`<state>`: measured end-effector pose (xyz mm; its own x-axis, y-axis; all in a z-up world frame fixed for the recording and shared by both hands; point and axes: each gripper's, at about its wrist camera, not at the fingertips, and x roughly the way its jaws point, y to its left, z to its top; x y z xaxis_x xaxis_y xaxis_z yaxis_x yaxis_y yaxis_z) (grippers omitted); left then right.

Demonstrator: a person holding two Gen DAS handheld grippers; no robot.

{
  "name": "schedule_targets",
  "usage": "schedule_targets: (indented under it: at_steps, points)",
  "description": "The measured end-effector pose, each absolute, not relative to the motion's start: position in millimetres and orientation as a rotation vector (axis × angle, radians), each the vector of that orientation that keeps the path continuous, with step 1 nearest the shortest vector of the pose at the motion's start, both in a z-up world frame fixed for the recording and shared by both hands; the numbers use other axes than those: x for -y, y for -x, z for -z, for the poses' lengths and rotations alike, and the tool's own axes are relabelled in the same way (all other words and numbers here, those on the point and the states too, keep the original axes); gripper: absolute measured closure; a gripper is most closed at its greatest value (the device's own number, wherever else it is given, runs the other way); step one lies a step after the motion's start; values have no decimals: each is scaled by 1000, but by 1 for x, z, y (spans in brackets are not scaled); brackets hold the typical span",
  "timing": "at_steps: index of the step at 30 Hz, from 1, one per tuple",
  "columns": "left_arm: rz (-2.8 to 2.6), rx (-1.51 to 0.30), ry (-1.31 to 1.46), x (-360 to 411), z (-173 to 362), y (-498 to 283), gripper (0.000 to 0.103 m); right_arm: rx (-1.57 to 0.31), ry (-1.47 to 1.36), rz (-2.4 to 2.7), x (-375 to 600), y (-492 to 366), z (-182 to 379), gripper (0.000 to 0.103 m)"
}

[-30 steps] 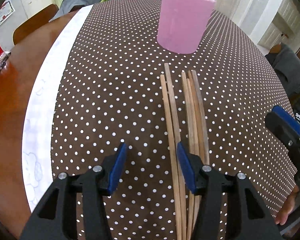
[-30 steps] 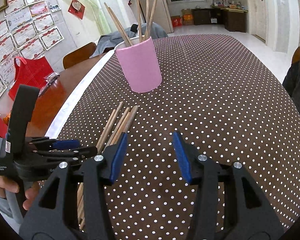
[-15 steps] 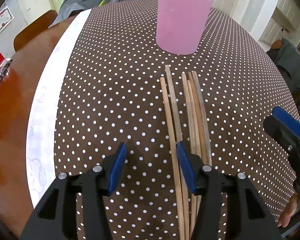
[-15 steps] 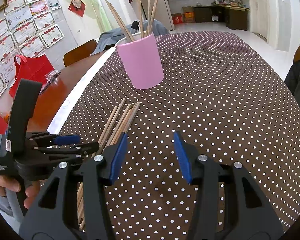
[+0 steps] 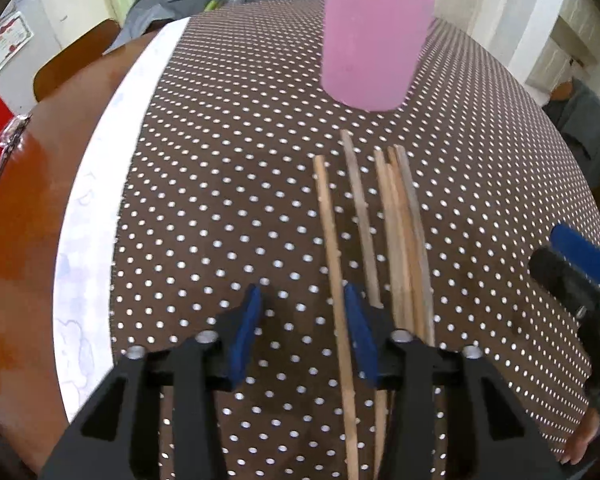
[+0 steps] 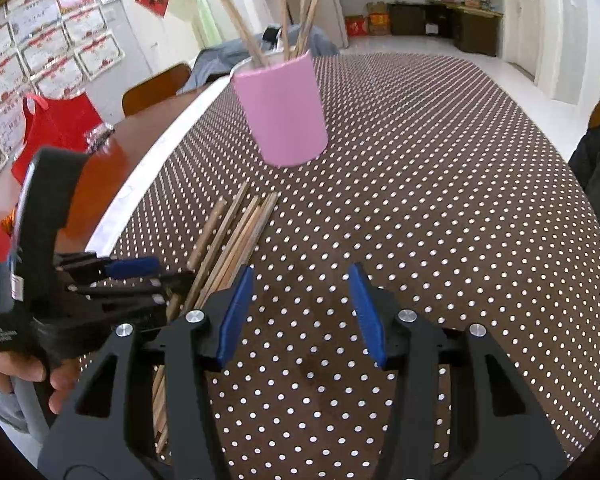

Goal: Organize utensils
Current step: 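Close the left tool on a wooden stick while the right tool grasps another stick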

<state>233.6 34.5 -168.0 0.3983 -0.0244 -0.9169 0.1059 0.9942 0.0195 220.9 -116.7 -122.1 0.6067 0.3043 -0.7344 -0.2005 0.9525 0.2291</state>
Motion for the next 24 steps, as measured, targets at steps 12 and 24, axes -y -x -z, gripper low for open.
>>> schedule_targets:
  at_steps: [12, 24]
  points:
    - [104, -1127, 85, -73, 170, -233, 97, -1050, -89, -301, 75, -246, 134, 53]
    - [149, -1110, 139, -82, 163, -225, 97, -1096, -29, -252, 54, -253, 145, 53]
